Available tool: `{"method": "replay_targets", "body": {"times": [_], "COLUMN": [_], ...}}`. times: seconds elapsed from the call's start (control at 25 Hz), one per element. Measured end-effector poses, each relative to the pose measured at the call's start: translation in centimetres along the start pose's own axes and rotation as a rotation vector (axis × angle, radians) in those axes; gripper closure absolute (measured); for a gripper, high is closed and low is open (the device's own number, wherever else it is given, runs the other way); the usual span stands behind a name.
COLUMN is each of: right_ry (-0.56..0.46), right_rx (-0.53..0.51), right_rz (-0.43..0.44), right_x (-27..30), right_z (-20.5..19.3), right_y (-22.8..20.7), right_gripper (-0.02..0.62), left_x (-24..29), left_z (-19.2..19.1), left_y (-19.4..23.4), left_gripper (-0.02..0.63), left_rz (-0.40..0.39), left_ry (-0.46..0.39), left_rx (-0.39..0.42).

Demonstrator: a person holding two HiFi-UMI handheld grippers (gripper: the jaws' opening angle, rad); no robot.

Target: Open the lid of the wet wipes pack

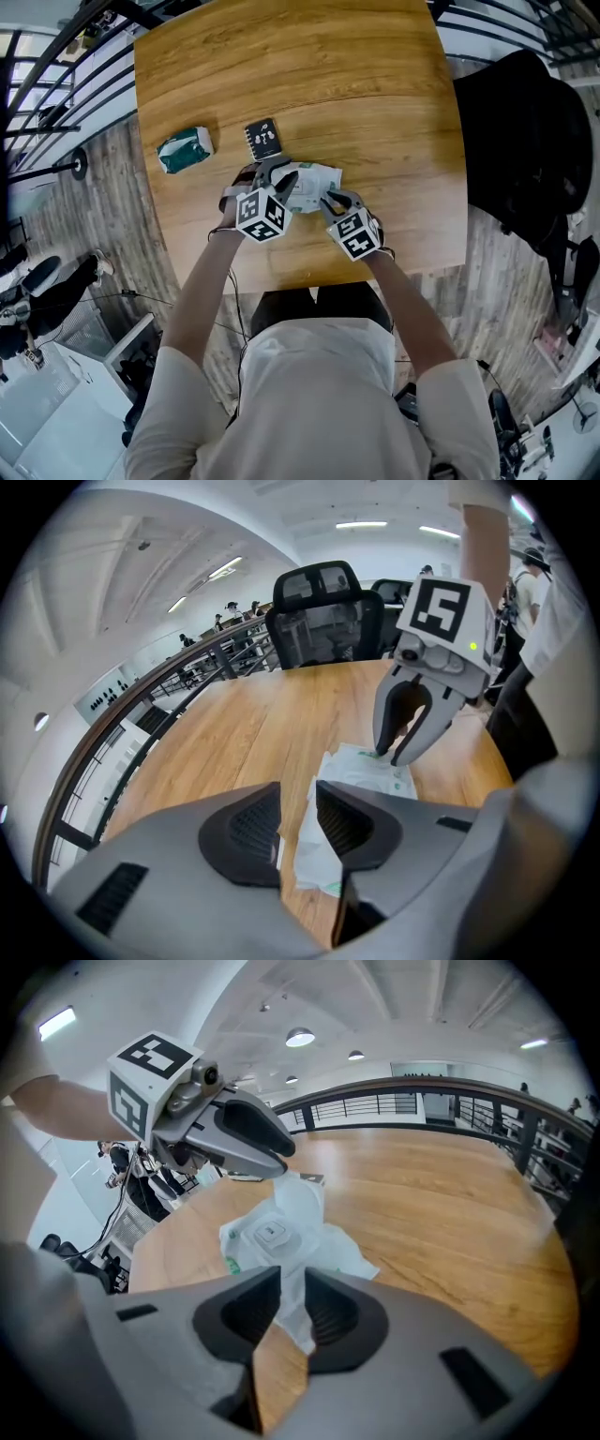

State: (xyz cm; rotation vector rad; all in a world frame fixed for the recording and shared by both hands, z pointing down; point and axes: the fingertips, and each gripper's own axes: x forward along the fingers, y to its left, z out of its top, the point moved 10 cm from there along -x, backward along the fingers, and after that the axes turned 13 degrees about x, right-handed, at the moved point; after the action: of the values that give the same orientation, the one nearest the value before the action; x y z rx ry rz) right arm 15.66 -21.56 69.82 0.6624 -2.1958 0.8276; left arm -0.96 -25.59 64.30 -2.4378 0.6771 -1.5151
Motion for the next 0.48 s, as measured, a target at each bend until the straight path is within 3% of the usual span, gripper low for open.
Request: {"method": "replay_targets", "body": {"times": [0.2, 0.48], "right_ry": [-0.042, -0.128], "right_rx": [-0.001, 0.025], "right_rz": [-0.003, -0.087], "right_x": [-1.5, -5.8], "right_z": [1.0, 2.7], "right_y": [0.6, 1.7], "right_gripper": [0.528, 0.528], "left_x": [-2.7, -8.0], "left_z": [-0.1, -0.7], "left_y": [-0.6, -2.1], "left_gripper": [0.494, 0.500], "left_rz": [0.049, 0.131], "left_ry": [0.001, -0.045], "left_rx": [-0.064, -0.274]}}
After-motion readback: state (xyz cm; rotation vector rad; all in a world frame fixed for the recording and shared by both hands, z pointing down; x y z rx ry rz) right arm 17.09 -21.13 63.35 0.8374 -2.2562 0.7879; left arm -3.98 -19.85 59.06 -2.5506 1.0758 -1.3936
